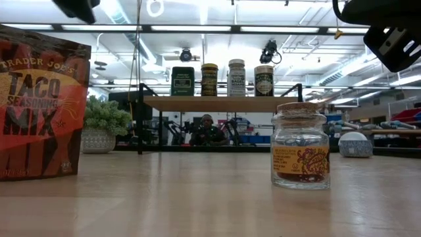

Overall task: Shelf spices
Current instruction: Put the green seasoning bottle on the shelf

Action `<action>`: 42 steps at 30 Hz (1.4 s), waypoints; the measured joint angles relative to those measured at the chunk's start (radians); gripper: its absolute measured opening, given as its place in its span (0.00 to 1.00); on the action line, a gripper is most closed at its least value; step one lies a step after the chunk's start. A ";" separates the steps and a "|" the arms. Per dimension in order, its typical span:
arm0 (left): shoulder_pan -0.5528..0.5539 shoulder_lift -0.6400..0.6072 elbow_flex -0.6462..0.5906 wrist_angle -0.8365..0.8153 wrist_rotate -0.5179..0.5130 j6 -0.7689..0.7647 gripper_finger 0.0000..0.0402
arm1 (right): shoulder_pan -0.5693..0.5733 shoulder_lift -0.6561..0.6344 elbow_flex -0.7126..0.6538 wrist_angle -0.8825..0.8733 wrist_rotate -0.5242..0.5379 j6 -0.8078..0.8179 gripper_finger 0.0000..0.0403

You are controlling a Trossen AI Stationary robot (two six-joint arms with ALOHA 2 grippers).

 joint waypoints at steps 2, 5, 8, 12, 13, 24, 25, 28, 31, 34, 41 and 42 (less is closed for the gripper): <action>-0.010 -0.015 -0.019 -0.010 -0.006 -0.021 0.84 | 0.000 0.000 0.000 0.000 0.000 0.000 0.02; -0.012 -0.017 -0.033 -0.009 -0.006 -0.038 0.84 | 0.000 0.000 0.000 0.000 0.000 0.000 0.01; -0.012 -0.010 -0.038 0.013 -0.005 -0.064 0.84 | 0.000 0.000 0.000 0.000 0.000 -0.001 0.01; -0.009 0.005 -0.039 0.084 -0.007 -0.052 0.84 | -0.002 0.000 0.000 -0.004 0.001 -0.001 0.02; -0.009 0.006 -0.039 0.111 -0.008 -0.042 0.84 | -0.002 0.000 0.000 -0.004 0.001 -0.001 0.02; -0.009 0.024 -0.039 0.212 0.000 -0.077 0.84 | -0.006 0.000 0.000 0.000 0.000 -0.001 0.01; -0.009 0.023 -0.038 0.207 0.007 -0.092 0.84 | -0.006 0.000 0.000 0.000 0.000 -0.001 0.01; -0.022 0.024 -0.038 0.180 0.022 -0.144 0.82 | -0.007 0.000 0.000 0.005 0.000 0.002 0.02; -0.064 0.022 -0.024 0.109 0.027 -0.214 0.80 | -0.007 0.000 0.000 0.018 0.000 0.012 0.01; -0.115 0.022 -0.011 0.023 0.026 -0.323 0.78 | -0.006 0.000 0.000 0.026 -0.007 0.028 0.01; -0.251 0.025 -0.008 -0.119 0.070 -0.645 0.74 | -0.006 0.000 0.000 0.034 -0.040 0.028 0.02; -0.270 0.026 -0.008 -0.131 0.076 -0.689 0.74 | -0.006 0.000 0.000 0.034 -0.042 0.028 0.02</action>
